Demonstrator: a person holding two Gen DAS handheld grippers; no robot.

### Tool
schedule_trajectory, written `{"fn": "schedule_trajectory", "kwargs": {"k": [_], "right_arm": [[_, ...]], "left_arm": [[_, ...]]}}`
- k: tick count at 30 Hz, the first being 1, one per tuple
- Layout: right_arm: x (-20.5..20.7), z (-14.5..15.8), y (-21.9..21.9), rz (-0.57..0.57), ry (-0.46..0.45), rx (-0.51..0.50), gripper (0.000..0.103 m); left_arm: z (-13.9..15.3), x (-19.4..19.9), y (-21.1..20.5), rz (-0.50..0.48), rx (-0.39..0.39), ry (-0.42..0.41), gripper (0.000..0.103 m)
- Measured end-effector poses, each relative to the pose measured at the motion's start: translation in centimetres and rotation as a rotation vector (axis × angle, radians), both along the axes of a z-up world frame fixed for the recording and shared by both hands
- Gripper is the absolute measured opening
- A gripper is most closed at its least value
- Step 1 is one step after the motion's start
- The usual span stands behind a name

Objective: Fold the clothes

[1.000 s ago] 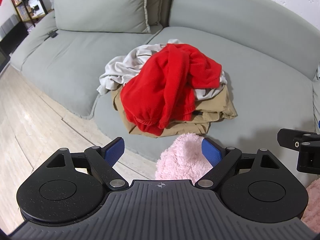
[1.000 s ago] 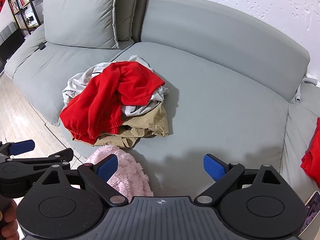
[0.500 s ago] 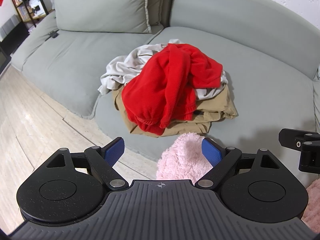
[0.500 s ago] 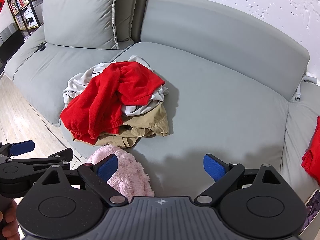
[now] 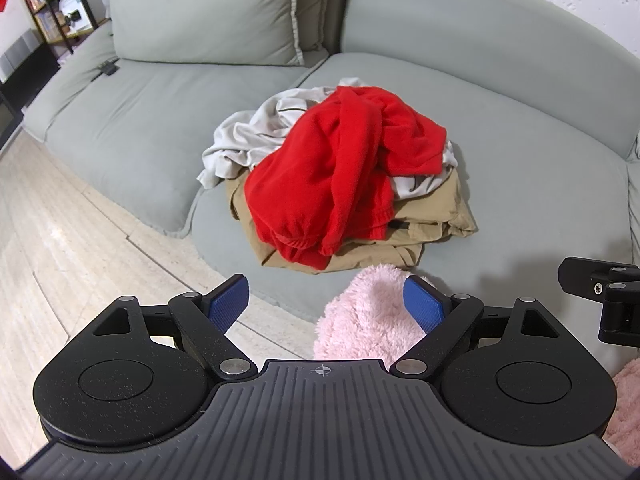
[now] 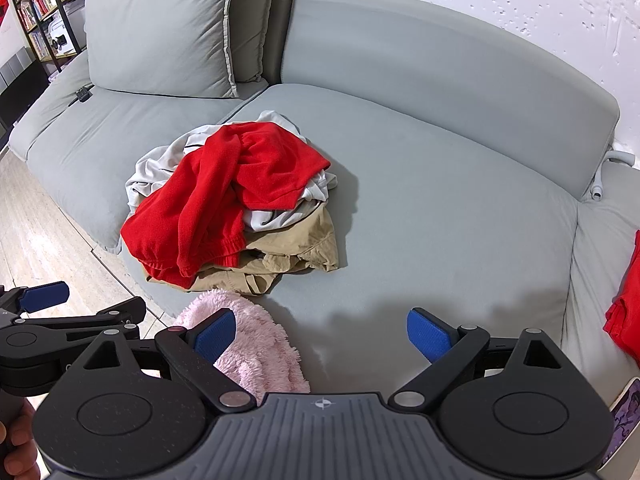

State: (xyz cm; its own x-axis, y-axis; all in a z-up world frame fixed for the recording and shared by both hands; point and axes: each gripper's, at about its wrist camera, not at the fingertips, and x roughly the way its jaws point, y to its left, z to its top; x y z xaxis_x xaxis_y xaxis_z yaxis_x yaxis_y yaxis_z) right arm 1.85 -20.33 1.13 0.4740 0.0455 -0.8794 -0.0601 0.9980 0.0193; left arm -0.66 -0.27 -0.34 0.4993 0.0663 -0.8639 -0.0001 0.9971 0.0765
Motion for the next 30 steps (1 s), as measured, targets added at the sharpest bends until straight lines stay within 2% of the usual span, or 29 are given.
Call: {"fn": "schedule_trajectory", "kwargs": {"k": [12,19,24,27,30], "right_arm": [[0.5,-0.5,0.4,0.009,0.004,-0.008,0.093],[1.1,-1.6,1.1,0.099,-0.111,0.032,0.093],[1.9,-3.2,1.4,0.168,-0.214,0.111,0.093],[3.3,-4.3,2.0,0.185,-0.194,0.12,0.092],[4.7,-5.8,2.6,0.205,-0.174,0.158,0.085]], "left_arm": [[-1.1,0.4,0.4,0.011,-0.001,0.023,0.089],[-3.4,1.5,2.4,0.053,-0.006,0.046,0.089],[-5.0,2.3,4.4,0.074,-0.056,0.039,0.087],[-6.3,2.9,5.7,0.079,-0.086,0.044,0.087],[-7.2,3.3,7.0,0.095,-0.089,0.022,0.087]]}}
